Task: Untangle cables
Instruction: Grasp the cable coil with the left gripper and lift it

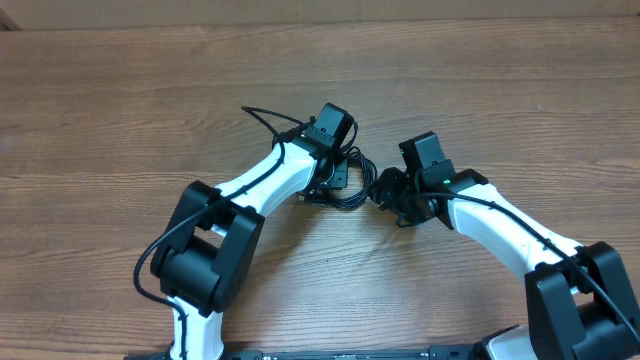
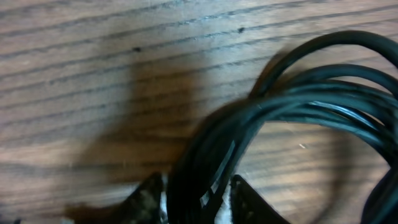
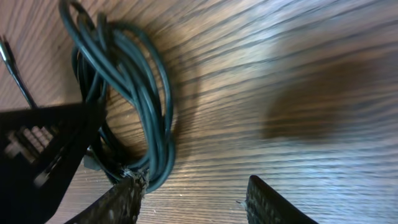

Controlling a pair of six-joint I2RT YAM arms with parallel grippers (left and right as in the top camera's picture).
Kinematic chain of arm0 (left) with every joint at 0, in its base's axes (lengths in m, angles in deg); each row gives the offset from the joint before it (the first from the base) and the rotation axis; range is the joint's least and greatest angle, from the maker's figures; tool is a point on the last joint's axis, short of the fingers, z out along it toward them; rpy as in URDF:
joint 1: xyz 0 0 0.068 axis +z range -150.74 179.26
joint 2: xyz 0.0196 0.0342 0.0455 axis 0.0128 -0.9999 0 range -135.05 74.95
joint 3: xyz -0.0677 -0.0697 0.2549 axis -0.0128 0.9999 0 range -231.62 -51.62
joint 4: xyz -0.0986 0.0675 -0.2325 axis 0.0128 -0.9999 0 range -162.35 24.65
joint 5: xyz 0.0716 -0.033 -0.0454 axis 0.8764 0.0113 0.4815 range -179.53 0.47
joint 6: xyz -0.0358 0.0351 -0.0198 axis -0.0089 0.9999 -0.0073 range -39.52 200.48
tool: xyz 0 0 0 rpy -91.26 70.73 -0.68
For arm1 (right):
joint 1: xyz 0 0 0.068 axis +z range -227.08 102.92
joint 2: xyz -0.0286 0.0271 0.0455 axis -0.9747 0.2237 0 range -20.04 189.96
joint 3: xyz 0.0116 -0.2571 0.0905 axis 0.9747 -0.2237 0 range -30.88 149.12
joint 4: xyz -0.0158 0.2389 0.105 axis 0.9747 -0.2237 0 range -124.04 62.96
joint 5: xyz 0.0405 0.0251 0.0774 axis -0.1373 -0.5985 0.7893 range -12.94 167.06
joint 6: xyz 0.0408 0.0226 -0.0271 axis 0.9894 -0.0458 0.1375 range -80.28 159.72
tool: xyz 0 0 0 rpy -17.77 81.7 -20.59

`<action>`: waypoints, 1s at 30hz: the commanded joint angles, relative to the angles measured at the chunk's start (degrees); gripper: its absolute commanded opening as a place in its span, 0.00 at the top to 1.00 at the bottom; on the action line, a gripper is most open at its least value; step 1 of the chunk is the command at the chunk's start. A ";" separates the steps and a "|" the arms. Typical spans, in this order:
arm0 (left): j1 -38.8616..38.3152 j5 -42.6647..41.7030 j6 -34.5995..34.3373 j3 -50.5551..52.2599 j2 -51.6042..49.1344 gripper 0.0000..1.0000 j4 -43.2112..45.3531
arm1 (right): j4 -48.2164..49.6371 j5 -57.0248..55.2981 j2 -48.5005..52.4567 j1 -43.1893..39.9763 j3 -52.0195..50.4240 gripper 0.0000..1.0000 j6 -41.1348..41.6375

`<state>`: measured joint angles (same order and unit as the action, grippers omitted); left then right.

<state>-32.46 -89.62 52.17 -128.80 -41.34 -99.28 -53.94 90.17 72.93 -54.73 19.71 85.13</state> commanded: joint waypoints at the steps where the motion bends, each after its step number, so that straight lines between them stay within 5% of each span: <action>1: -0.02 -1.99 0.02 0.22 -3.91 0.81 -0.37 | 1.31 -0.66 1.03 1.29 0.02 0.46 0.44; 3: 0.07 -3.63 0.39 0.22 -4.66 0.96 -1.40 | 1.14 -0.66 1.03 1.27 0.02 0.46 0.42; 5: 0.26 -4.72 1.77 0.20 -4.55 0.96 -1.90 | 1.09 -0.63 1.03 1.27 0.02 0.46 0.42; 14: 4.15 -7.48 6.01 -0.28 -4.55 0.83 -16.11 | 0.92 -0.63 1.03 1.27 0.02 0.44 0.42; 24: 6.64 1.25 9.70 -0.26 -4.57 0.72 -33.77 | 0.66 -0.63 1.03 1.27 0.02 0.42 0.42; 26: 6.69 2.03 9.68 -0.26 -4.57 0.63 -35.32 | 0.66 -0.63 1.03 1.27 0.02 0.42 0.42; 27: 6.69 2.01 9.68 -0.26 -4.57 0.38 -35.47 | 0.66 -0.63 1.03 1.27 0.02 0.41 0.42; 30: 6.69 1.33 9.62 -0.26 -4.57 0.29 -35.50 | 0.66 -0.63 1.03 1.27 0.02 0.41 0.42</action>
<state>-26.08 -89.62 61.22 -129.90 -44.16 -135.44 -53.52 90.12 73.67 -53.68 19.71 85.15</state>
